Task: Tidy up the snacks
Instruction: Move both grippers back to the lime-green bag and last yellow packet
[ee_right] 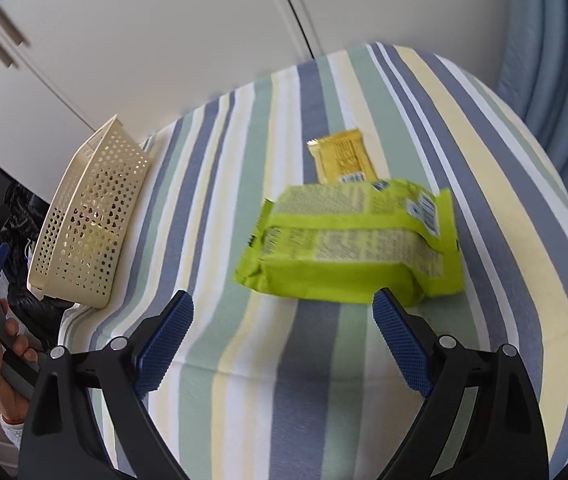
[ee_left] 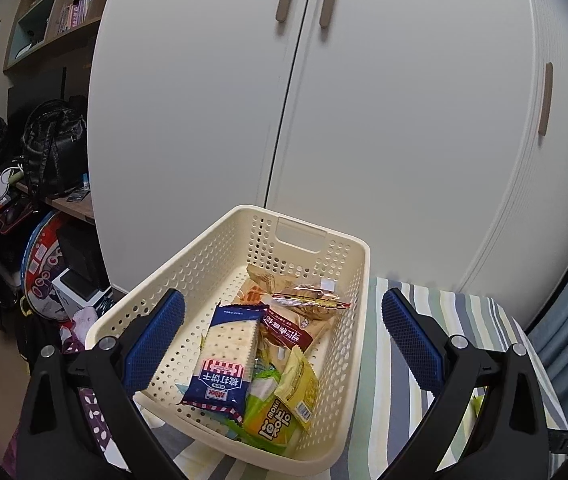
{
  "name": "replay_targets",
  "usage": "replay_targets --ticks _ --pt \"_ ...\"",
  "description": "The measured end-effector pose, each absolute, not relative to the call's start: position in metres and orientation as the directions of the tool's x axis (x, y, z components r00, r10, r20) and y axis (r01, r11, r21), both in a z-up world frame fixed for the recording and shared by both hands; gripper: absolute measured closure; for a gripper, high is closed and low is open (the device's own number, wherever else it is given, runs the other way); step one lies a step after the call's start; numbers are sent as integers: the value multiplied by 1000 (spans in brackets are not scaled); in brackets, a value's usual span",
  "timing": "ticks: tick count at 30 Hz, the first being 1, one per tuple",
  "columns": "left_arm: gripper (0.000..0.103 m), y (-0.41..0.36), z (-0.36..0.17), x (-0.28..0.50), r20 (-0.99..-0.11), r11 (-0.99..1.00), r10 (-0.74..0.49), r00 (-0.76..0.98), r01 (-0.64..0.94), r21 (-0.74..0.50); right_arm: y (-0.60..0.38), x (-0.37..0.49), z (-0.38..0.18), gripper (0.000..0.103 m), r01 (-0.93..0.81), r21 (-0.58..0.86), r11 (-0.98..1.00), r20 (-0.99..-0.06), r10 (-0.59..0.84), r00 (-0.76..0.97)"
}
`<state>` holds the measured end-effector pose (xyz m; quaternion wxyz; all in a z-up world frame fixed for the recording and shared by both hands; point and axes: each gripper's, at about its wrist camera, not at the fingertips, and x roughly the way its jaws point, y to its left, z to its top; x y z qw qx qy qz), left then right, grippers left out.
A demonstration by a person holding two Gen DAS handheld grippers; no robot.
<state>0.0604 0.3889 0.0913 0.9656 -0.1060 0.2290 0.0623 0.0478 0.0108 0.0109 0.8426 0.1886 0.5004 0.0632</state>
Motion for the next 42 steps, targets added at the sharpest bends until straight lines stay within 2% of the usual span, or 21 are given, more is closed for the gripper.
replay_targets --ticks 15,29,33,38,42 --pt "3 329 85 61 -468 999 6 884 -26 -36 -10 97 -15 12 160 410 898 -826 292 482" --pt "3 320 75 69 -518 998 -53 854 31 -52 29 157 -7 12 37 500 865 -756 415 506" --pt "3 310 68 72 -538 997 -81 839 64 -49 12 143 -2 12 50 483 874 -746 381 547" --pt "3 283 57 82 -577 986 -154 802 165 -34 -31 129 -5 12 155 434 887 -760 269 591" --pt "3 255 49 99 -627 953 -267 731 297 -60 -58 125 -7 12 210 405 890 -765 204 610"
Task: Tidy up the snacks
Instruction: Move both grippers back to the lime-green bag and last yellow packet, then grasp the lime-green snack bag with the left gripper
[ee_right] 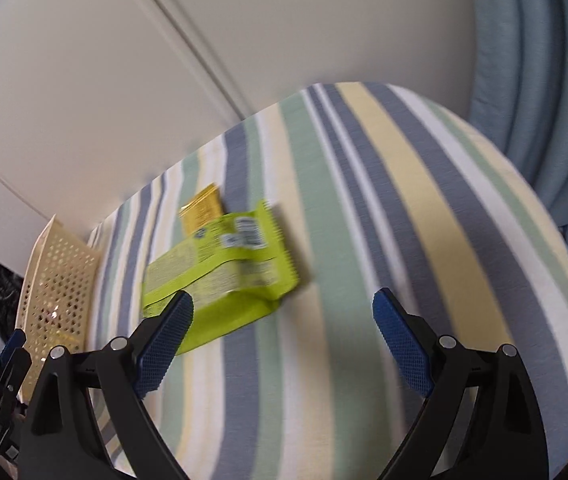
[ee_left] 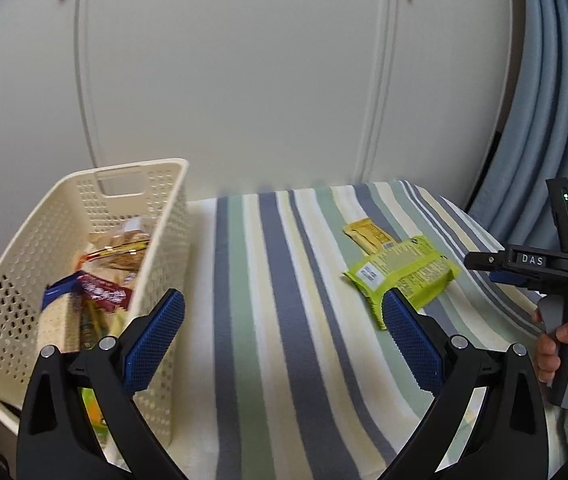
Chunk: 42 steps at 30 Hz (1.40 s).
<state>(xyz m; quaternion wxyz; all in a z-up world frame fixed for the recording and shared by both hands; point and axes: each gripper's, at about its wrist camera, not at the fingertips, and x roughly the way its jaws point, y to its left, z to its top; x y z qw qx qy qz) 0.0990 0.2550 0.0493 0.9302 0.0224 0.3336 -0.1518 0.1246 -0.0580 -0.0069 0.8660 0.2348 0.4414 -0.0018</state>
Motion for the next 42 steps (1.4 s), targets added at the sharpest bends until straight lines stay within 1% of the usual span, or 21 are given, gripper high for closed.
replay_targets --ticks 4,6,8,15,21,23,27,29,33,36,37,39,41,42 --pt "3 218 40 127 -686 890 -377 622 450 -81 -76 121 -9 12 228 418 879 -751 192 632" --pt "3 198 35 143 -709 858 -400 581 509 -67 -82 120 -10 12 229 445 866 -740 212 638" --pt "3 183 30 156 -728 838 -406 553 543 -55 -87 119 -11 12 229 461 857 -731 220 646" --pt "3 135 12 201 -776 771 -459 433 628 -106 -101 116 -20 12 267 536 801 -706 253 661" --pt "3 97 -9 209 -836 710 -412 362 703 -46 -111 113 -23 12 294 575 764 -693 263 671" --pt "3 92 -11 206 -833 697 -437 341 714 -74 -112 114 -23 12 296 579 760 -692 266 671" --pt "3 83 -14 201 -844 675 -449 295 731 -104 -112 114 -22 12 296 583 756 -690 269 672" --pt "3 76 -19 194 -859 648 -430 279 758 -78 -111 115 -22 12 298 583 756 -689 267 673" --pt "3 65 -27 180 -874 608 -383 301 794 8 -110 115 -22 12 298 584 755 -689 266 674" --pt "3 60 -33 180 -876 630 -363 317 776 19 -111 114 -22 12 295 584 756 -689 270 673" --pt "4 59 -35 182 -879 644 -357 315 765 13 -111 114 -22 12 294 585 756 -688 270 673" --pt "19 57 -38 185 -881 673 -344 325 740 10 -111 114 -22 12 294 586 755 -688 272 673" --pt "27 62 -36 187 -877 691 -376 301 721 -48 -112 114 -22 12 292 587 755 -688 275 672" --pt "29 64 -34 186 -870 700 -386 306 712 -60 -111 114 -22 12 291 588 755 -687 276 672"
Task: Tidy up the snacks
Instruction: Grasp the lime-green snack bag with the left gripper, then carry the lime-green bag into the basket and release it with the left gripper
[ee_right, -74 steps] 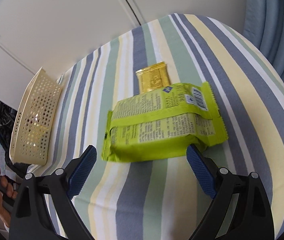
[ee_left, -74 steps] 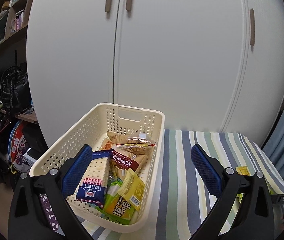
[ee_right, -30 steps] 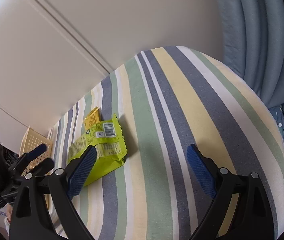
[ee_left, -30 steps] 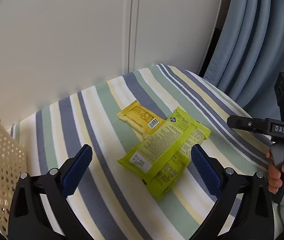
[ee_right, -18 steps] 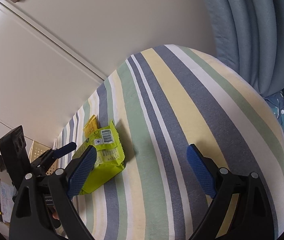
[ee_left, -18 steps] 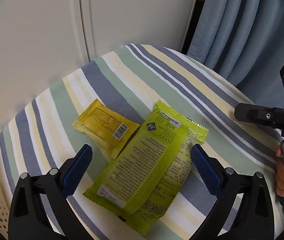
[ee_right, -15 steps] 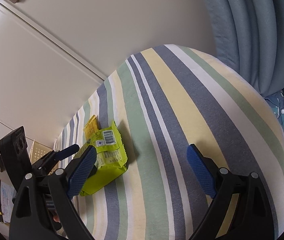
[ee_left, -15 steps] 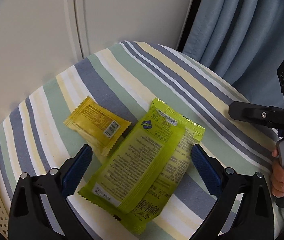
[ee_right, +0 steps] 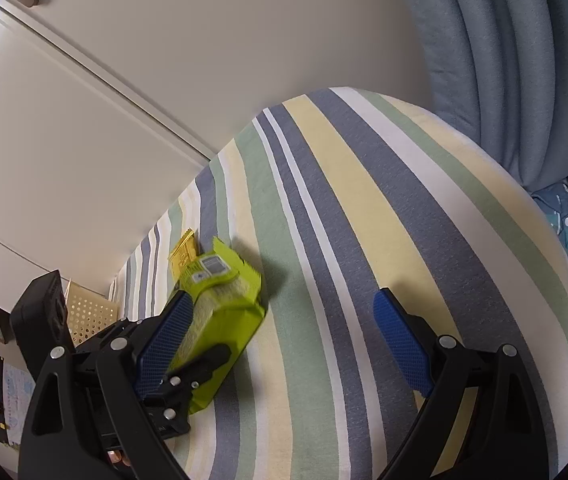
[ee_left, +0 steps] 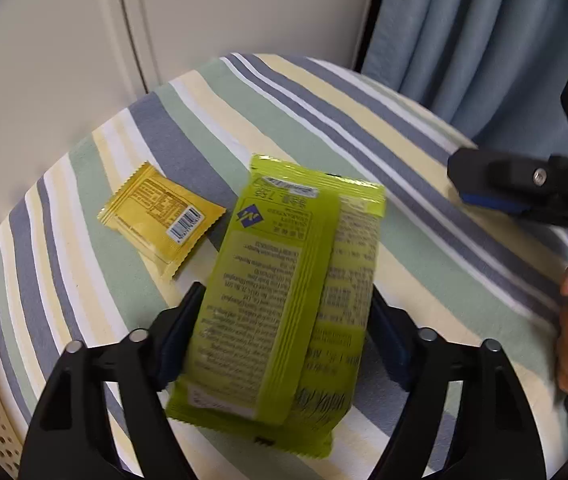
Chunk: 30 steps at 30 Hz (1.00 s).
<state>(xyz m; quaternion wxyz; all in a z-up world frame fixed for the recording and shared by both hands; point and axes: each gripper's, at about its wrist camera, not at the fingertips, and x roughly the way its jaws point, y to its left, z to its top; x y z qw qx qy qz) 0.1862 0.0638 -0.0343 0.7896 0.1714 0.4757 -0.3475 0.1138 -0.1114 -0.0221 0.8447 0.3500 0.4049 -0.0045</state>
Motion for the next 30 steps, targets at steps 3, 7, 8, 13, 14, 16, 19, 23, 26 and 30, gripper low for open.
replay_targets --ticks 3,7,8,13,14,16,19,23,26,30 --pt "32 73 -30 180 -855 720 -406 322 689 -82 -112 113 -22 12 286 590 755 -684 278 675" --pt "33 96 -13 173 -819 754 -449 358 644 -132 -112 113 -22 12 278 590 758 -678 279 680" --pt "33 106 -7 170 -807 762 -460 369 631 -147 -112 113 -22 12 276 589 759 -678 279 681" --pt "34 139 21 153 -744 805 -487 458 565 -179 -108 113 -19 12 265 580 770 -676 274 684" --pt "34 145 25 151 -733 808 -495 466 558 -191 -107 113 -19 12 263 578 772 -677 274 684" --pt "34 157 35 147 -712 816 -506 487 539 -211 -106 114 -19 12 259 575 776 -677 274 684" --pt "33 177 49 142 -684 841 -492 539 496 -215 -104 115 -19 12 252 569 783 -679 273 682" --pt "33 202 68 138 -642 874 -461 613 438 -210 -102 116 -18 12 245 561 790 -680 272 681" --pt "33 224 81 133 -617 898 -428 660 391 -204 -102 118 -19 12 241 559 794 -682 274 678" --pt "33 260 96 127 -590 936 -351 727 301 -185 -101 120 -19 12 233 549 802 -685 272 676"
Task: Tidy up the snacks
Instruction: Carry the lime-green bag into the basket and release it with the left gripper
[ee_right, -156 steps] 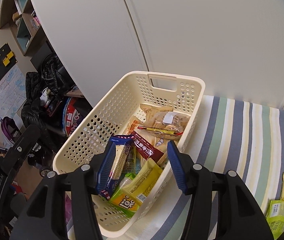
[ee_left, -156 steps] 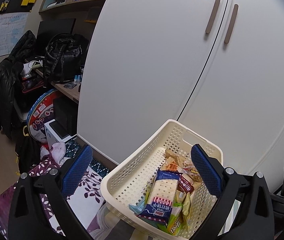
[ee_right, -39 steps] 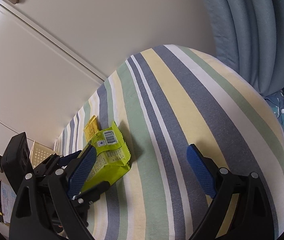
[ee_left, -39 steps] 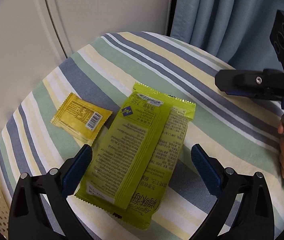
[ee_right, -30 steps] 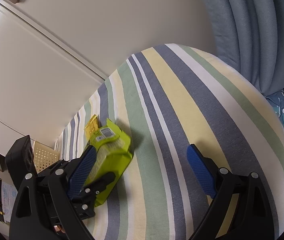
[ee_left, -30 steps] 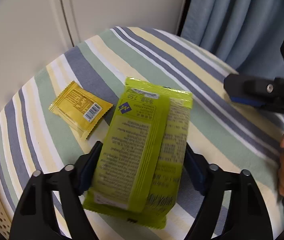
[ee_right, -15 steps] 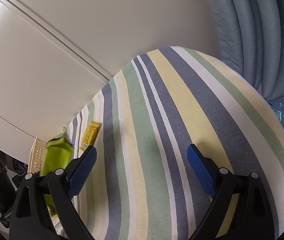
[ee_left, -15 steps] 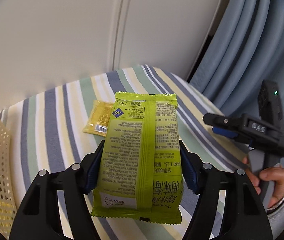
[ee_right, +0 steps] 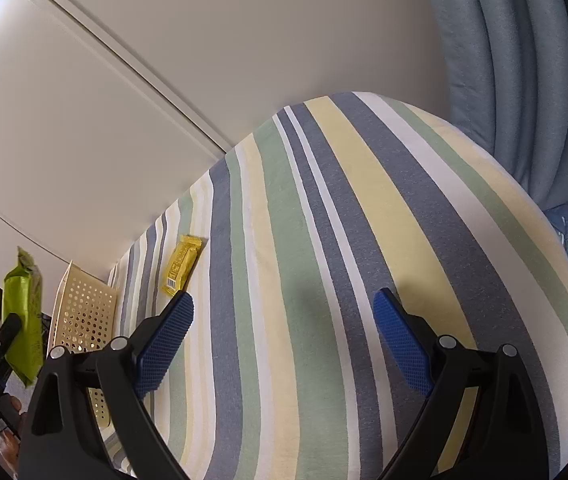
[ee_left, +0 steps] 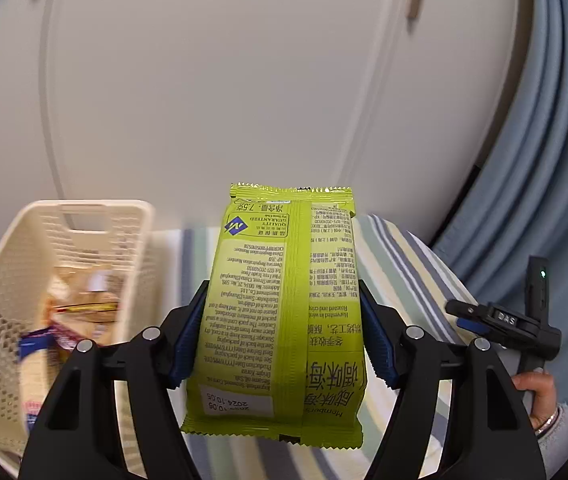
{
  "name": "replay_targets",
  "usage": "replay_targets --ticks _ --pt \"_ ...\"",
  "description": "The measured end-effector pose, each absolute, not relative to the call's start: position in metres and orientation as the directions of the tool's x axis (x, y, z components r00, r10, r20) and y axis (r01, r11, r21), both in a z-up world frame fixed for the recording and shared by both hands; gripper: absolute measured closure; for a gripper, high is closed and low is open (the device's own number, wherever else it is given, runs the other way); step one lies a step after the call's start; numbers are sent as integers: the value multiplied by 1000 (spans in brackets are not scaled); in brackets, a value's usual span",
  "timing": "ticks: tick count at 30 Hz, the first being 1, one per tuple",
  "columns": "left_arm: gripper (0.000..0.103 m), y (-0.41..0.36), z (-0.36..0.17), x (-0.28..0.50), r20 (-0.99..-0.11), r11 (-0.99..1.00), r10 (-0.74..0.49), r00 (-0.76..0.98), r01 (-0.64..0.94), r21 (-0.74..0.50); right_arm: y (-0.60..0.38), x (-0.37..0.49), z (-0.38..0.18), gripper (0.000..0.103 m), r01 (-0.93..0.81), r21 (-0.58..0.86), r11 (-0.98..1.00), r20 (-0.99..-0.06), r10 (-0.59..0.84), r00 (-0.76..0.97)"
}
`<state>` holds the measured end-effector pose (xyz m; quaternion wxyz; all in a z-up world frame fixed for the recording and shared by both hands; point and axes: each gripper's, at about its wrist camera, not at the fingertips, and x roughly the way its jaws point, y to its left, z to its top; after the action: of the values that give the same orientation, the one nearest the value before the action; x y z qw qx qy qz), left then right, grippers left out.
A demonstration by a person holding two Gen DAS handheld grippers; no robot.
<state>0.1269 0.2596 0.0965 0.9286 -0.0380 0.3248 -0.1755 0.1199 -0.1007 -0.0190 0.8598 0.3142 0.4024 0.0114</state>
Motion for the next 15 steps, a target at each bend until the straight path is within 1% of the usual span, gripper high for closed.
replay_targets --ticks 7,12,15 --pt "33 331 110 110 -547 980 -186 817 113 -163 -97 119 -18 12 224 534 815 -689 266 675" --pt "33 377 109 103 -540 986 -98 836 9 -166 -94 118 -17 12 220 520 826 -691 255 676" --pt "33 395 106 100 -546 989 -42 837 -43 -141 -93 116 -16 12 222 510 831 -691 243 681"
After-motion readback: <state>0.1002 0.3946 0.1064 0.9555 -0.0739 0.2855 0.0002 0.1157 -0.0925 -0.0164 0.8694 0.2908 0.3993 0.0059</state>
